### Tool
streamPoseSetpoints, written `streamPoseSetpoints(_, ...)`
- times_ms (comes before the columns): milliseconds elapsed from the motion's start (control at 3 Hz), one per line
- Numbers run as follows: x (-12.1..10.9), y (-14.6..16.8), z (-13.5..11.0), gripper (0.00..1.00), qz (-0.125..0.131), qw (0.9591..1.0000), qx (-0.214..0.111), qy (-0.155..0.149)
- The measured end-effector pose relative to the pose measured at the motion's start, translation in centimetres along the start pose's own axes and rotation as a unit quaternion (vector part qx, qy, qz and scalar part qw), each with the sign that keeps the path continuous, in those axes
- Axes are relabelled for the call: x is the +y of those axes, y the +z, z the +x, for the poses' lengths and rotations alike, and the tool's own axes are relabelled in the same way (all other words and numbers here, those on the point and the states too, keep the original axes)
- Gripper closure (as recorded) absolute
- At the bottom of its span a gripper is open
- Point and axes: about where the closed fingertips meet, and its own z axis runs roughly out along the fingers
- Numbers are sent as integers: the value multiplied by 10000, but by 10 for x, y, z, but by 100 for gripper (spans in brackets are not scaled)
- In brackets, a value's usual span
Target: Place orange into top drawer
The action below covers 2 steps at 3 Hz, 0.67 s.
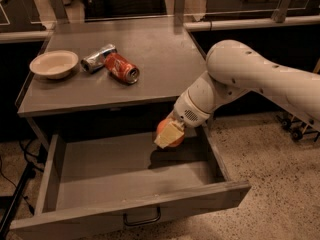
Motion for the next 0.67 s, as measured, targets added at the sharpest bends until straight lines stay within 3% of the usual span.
streamPoseSetpoints(333,4,8,0,100,-79,10000,56,22)
streamPoseSetpoints(667,7,38,9,100,-184,9992,267,213)
